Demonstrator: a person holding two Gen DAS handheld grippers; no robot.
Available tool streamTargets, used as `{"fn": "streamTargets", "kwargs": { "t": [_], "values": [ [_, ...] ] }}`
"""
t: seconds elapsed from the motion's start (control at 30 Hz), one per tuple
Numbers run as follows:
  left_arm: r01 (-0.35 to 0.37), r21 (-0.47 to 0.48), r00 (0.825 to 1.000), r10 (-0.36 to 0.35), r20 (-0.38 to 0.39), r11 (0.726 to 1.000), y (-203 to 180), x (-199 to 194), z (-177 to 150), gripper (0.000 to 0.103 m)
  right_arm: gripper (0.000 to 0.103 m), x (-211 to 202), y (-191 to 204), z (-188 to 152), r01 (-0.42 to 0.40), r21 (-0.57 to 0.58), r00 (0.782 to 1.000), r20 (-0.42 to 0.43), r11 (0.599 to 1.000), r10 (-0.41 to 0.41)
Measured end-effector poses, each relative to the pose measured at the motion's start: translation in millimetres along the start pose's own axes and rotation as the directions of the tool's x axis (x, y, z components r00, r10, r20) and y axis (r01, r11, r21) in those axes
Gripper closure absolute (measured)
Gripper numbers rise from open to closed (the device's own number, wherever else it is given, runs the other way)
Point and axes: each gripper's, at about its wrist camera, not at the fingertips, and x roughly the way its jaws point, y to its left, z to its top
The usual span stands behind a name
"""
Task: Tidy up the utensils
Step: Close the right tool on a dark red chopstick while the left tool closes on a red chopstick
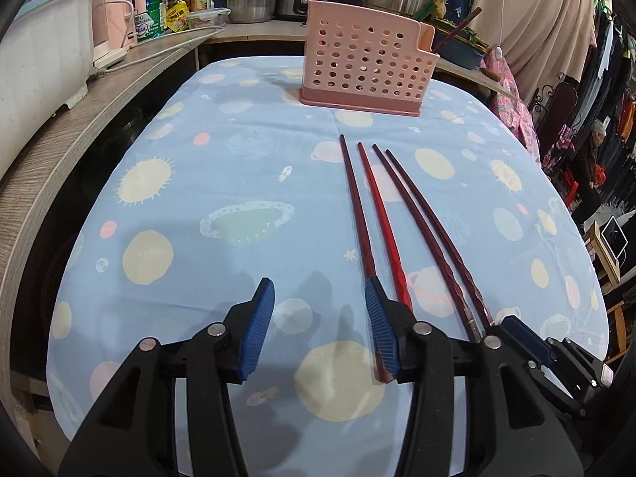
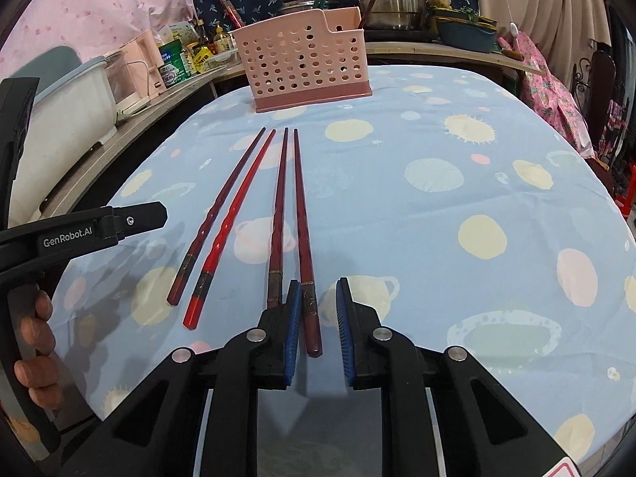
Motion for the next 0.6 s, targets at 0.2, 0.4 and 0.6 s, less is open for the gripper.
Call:
{"fn": "streamTargets", "kwargs": {
  "t": [0.2, 0.4, 0.6],
  "values": [
    [0.009, 0.009, 1.000, -0.009, -0.010, 1.000, -4, 1, -5, 0.056, 0.095, 0, -1, -1, 0.016, -0.006, 1.000, 0.003, 1.000, -0.016],
    [0.022, 0.018, 1.000, -0.022, -0.021, 1.000, -10, 3, -10, 0.055, 0.096, -2, -5, -2, 0.026, 0.013, 1.000, 0.007, 1.000, -0.027],
    [0.029, 0.027, 0.999, -0.028, -0.036, 0.999, -15, 7, -13, 0.055, 0.096, -3, -9, -3, 0.025, 0.029, 1.000, 0.008, 0.999, -0.026]
  ]
}}
